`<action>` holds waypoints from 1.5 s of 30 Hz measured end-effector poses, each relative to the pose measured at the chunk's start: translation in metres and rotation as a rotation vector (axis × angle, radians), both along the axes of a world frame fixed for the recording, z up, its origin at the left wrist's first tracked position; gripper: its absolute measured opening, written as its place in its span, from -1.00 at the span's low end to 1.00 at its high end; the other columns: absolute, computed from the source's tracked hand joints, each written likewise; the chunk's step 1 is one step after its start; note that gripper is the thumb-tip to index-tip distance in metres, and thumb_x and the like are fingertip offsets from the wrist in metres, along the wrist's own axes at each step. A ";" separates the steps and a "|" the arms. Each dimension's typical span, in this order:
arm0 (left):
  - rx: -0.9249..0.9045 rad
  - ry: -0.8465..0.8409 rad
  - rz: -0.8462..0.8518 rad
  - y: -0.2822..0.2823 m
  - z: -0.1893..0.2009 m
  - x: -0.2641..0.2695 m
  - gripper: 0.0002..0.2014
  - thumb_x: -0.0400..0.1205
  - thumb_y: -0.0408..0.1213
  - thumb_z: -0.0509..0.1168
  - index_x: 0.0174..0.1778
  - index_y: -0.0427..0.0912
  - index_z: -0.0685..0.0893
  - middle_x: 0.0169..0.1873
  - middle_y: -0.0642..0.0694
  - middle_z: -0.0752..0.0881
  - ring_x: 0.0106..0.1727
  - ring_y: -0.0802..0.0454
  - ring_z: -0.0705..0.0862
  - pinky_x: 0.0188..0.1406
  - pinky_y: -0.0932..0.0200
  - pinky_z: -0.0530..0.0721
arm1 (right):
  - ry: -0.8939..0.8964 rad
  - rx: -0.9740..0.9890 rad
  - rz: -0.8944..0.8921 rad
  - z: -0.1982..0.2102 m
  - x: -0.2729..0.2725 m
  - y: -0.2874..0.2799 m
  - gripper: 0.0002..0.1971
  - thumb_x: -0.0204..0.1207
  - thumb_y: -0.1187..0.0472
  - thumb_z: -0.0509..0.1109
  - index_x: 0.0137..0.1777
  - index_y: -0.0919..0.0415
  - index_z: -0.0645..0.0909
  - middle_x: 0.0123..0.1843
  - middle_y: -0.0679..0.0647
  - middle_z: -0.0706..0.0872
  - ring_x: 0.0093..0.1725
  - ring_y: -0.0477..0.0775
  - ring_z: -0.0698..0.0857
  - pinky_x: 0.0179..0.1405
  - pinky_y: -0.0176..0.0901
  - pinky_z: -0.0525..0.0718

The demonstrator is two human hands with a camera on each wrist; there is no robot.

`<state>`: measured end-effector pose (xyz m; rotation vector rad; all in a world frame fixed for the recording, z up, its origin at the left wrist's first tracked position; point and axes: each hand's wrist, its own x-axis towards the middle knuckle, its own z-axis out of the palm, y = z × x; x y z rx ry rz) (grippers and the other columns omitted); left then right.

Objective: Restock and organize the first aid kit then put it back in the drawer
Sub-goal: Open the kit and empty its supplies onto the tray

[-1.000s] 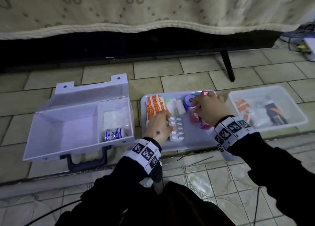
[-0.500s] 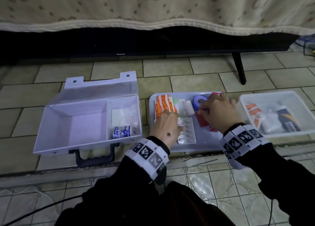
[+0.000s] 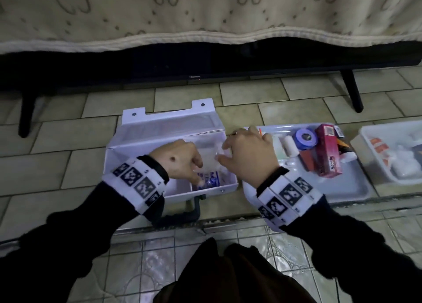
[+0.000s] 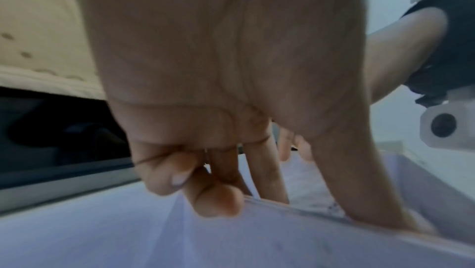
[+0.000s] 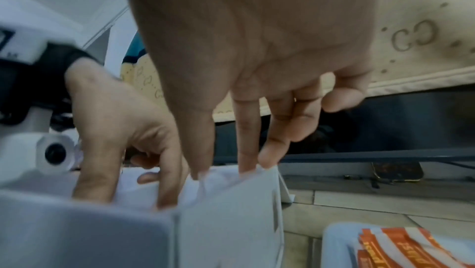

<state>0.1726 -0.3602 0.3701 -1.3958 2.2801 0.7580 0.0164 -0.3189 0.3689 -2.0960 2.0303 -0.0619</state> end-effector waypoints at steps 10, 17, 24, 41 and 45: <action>-0.089 -0.066 -0.165 0.002 -0.012 -0.007 -0.69 0.45 0.00 0.45 -0.01 -0.12 0.78 -0.15 -0.03 0.73 -0.21 0.00 0.56 -0.30 0.20 0.49 | 0.100 -0.018 -0.052 -0.017 0.026 0.003 -0.75 0.59 0.21 0.20 0.18 0.26 0.59 0.24 0.19 0.58 0.35 0.23 0.46 0.26 0.07 0.43; -0.099 0.047 -0.053 -0.001 0.006 0.006 -0.69 0.40 0.06 0.47 0.01 0.06 0.75 -0.11 0.05 0.71 -0.03 0.05 0.64 -0.03 0.10 0.65 | -0.405 -0.169 -0.147 -0.013 0.009 0.005 -0.80 0.51 0.35 0.25 -0.04 0.27 0.72 -0.01 0.24 0.73 -0.03 0.22 0.70 -0.14 -0.23 0.50; -0.126 0.439 0.155 0.019 0.041 -0.001 -0.73 0.36 -0.04 0.53 -0.08 0.15 0.65 -0.13 0.26 0.71 -0.07 0.37 0.65 -0.17 0.53 0.53 | -0.763 -0.455 -0.416 0.018 -0.063 0.039 -0.93 0.52 0.33 0.39 -0.04 0.19 0.65 -0.15 -0.04 0.73 -0.24 -0.20 0.68 -0.21 -0.52 0.62; -0.121 0.567 0.111 0.092 -0.047 -0.219 -0.69 0.52 -0.25 0.40 0.16 -0.15 0.54 0.07 -0.09 0.66 -0.02 0.00 0.65 -0.05 0.27 0.54 | -0.461 -0.421 -0.827 -0.071 -0.224 0.116 -0.83 0.50 0.37 0.35 0.07 0.30 0.63 -0.03 0.26 0.73 -0.09 0.28 0.70 -0.12 -0.13 0.53; -0.154 0.582 0.134 0.092 -0.050 -0.224 -0.75 0.57 -0.24 0.37 0.13 -0.14 0.54 -0.04 -0.04 0.67 -0.15 0.10 0.62 -0.09 0.29 0.61 | -0.321 -0.482 -0.712 -0.077 -0.230 0.111 -0.86 0.50 0.39 0.31 -0.02 0.33 0.69 -0.07 0.32 0.66 -0.15 0.26 0.62 -0.18 -0.09 0.56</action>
